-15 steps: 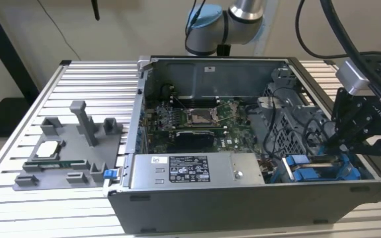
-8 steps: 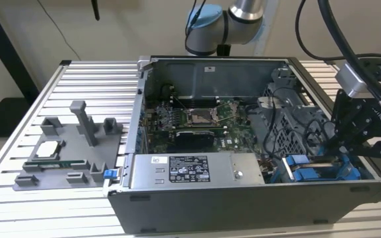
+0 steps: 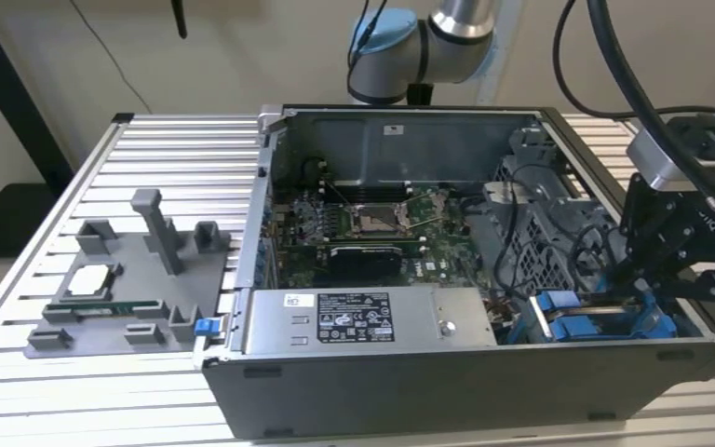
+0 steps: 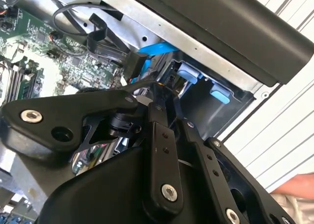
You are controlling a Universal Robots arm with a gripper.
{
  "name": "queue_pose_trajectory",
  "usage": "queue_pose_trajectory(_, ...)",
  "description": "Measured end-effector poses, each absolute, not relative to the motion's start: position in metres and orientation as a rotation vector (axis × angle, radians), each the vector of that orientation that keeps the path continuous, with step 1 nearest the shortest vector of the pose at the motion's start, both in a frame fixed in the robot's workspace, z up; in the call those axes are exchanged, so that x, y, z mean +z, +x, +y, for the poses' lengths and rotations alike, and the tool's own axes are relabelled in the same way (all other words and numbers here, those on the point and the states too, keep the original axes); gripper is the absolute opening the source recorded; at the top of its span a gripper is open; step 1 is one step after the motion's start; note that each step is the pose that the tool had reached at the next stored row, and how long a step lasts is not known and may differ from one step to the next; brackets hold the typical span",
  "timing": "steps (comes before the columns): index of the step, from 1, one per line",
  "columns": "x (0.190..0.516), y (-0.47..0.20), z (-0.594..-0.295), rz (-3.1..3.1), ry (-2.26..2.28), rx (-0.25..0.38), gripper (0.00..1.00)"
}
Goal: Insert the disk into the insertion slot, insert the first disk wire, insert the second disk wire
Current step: 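Insert the first disk wire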
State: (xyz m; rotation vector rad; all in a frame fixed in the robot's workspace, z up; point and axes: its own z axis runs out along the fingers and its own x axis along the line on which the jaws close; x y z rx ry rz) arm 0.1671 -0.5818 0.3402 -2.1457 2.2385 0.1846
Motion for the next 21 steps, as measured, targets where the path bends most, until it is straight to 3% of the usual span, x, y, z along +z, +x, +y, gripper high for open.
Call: queue_pose_trajectory(21,0.3326,0.1674,-0.5801,2.261,-2.124,0.182,0.00)
